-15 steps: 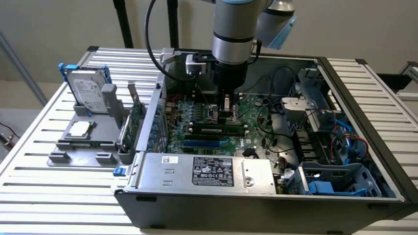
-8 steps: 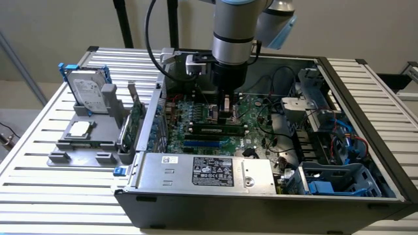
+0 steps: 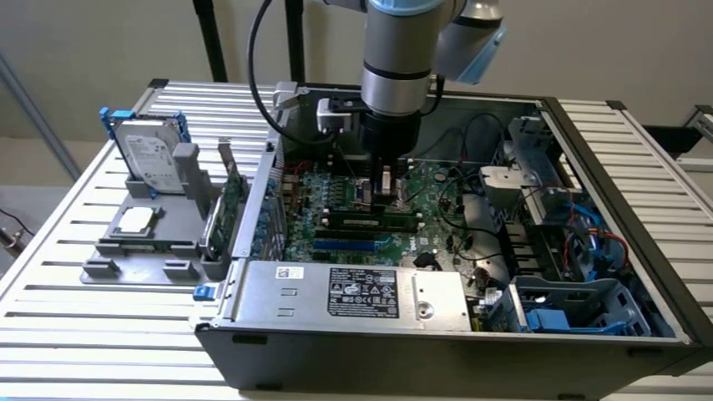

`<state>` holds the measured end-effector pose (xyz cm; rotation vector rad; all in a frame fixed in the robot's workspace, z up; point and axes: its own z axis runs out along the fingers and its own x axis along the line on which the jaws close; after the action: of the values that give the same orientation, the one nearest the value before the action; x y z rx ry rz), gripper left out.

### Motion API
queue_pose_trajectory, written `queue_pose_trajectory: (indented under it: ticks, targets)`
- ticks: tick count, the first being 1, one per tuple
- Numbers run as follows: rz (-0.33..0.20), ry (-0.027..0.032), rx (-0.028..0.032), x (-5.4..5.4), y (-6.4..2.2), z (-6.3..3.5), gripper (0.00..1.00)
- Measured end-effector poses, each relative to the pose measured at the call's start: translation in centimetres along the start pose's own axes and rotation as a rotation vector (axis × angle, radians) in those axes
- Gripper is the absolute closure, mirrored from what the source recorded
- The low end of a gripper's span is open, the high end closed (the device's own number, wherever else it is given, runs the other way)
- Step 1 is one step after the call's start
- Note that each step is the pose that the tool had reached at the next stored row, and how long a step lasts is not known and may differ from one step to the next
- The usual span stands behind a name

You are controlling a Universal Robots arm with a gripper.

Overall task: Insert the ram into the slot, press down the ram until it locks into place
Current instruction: 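Press down the ram until it locks into place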

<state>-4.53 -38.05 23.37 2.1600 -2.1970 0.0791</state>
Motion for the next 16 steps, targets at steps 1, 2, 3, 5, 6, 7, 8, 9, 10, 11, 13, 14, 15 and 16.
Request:
queue_pose_trajectory:
  ticks: [1, 2, 3, 5, 6, 7, 8, 9, 10, 11, 13, 14, 15, 16]
  targets:
    - [0.0, 0.0, 0.0, 0.0, 0.0, 0.1, 0.89]
    - [0.0, 0.0, 0.0, 0.0, 0.0, 0.18, 0.89]
    - [0.0, 0.0, 0.0, 0.0, 0.0, 0.27, 0.89]
    - [0.0, 0.001, -0.0004, 0.0, 0.0, 0.45, 0.89]
    - [0.0, 0.0015, -0.0006, 0.0, 0.0, 0.56, 0.89]
    - [0.0, 0.0009, -0.0005, 0.0, 0.01, 0.72, 0.89]
    - [0.0, 0.0008, -0.0004, -0.1, 0.0, 0.83, 0.89]
    - [0.0, 0.0006, -0.0003, -0.1, 0.0, 0.87, 0.89]
    - [0.0, 0.0004, -0.0002, -0.1, 0.0, 0.87, 0.89]
    - [0.0, -0.0017, 0.0002, -0.1, 0.0, 0.61, 0.89]
    - [0.0, -0.0004, -0.0009, 0.0, 0.0, -0.33, 0.89]
    - [0.0, -0.0002, -0.0014, 0.1, 0.01, -0.77, 0.89]
    - [0.0, -0.0003, -0.0018, 0.1, 0.0, -1.22, 0.89]
    - [0.0, 0.0, -0.0023, 0.1, -0.02, -1.68, 0.89]
